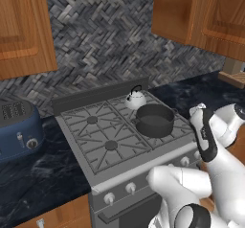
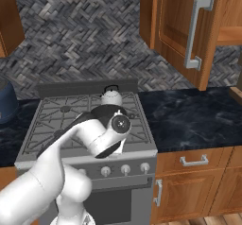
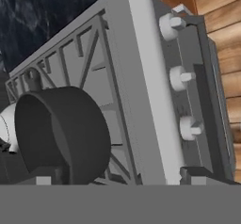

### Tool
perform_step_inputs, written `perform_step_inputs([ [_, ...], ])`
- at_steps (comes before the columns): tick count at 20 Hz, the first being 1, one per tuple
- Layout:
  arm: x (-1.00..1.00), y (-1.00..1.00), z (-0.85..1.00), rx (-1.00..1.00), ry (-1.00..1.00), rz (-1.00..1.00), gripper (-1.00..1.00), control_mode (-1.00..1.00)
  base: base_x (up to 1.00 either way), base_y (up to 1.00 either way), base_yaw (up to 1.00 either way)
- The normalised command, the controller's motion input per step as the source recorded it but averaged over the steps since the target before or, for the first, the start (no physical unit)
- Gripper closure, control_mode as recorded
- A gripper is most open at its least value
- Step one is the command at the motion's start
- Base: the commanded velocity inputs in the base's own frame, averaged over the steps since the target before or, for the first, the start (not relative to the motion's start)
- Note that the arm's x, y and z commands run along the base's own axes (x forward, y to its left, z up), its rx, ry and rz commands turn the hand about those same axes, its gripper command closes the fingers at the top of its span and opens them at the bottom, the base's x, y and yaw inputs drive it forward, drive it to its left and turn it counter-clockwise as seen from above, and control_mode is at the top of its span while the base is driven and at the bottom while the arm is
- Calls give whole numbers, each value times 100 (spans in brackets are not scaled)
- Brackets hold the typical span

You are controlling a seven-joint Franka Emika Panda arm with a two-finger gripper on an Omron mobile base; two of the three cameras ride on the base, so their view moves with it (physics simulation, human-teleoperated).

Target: Pick the kettle from the cabinet and place it on a stove burner. Then pick the pot from the counter and place it on another stove burner. Finally, turn both burners on.

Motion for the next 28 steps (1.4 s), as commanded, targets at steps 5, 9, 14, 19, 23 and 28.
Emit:
perform_step_inputs([
  [5, -12, -13, -6, 5, 0, 0, -100, -100, 0, 0, 0],
  [9, -18, -20, -2, 6, -3, 0, -100, -100, 0, 0, 0],
  [14, -28, -20, 0, 6, -6, 0, -100, -100, 0, 0, 0],
  [19, -30, -10, 0, 6, -3, 0, -100, -100, 0, 0, 0],
  [23, -17, -1, -6, 10, 0, 0, -100, -100, 0, 0, 0],
  [28, -14, 0, -12, 12, -1, 0, -100, -100, 0, 0, 0],
])
